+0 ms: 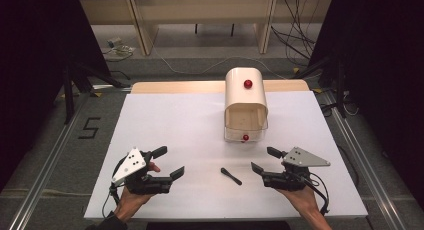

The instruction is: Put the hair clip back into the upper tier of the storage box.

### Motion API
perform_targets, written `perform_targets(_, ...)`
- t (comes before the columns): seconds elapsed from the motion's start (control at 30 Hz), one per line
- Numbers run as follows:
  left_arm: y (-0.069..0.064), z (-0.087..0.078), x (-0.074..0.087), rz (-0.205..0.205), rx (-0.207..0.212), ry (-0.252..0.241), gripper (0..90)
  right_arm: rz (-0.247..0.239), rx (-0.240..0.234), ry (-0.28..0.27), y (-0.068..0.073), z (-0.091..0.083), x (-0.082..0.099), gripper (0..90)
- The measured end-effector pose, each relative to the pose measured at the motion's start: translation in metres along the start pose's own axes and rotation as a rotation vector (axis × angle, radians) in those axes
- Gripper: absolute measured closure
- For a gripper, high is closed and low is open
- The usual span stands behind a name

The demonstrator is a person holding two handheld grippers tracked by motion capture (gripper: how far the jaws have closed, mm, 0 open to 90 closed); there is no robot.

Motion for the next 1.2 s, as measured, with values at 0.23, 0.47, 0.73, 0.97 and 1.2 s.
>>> perform_targets(0.23,-0.001,0.000,0.001,0.009,0.002,0.008,12.2,-0.011,-0.018,0.021,0.005,0.005,-0.005,26.1)
perform_targets(0.47,-0.002,-0.001,0.000,0.013,0.000,0.008,12.2,-0.027,-0.051,0.065,0.010,0.014,-0.010,26.2)
perform_targets(0.73,-0.002,-0.001,0.001,0.017,0.001,0.012,12.1,-0.058,-0.082,0.126,0.017,0.024,-0.013,26.3)
perform_targets(0.97,-0.002,-0.002,0.001,0.016,-0.002,0.012,12.2,-0.092,-0.109,0.202,0.022,0.038,-0.012,26.5)
perform_targets(1.2,-0.001,-0.002,0.001,0.017,-0.002,0.012,12.2,-0.128,-0.117,0.258,0.026,0.051,-0.010,26.6)
Point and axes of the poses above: each handheld gripper's, and its own axes: z roughly forward along the jaws, x roughly out of its underside, y roughly to its left, the point moved 6 cm from there along z, roughly forward along the jaws, and after that the axes turned 4 degrees about z, right-handed, at the moved point
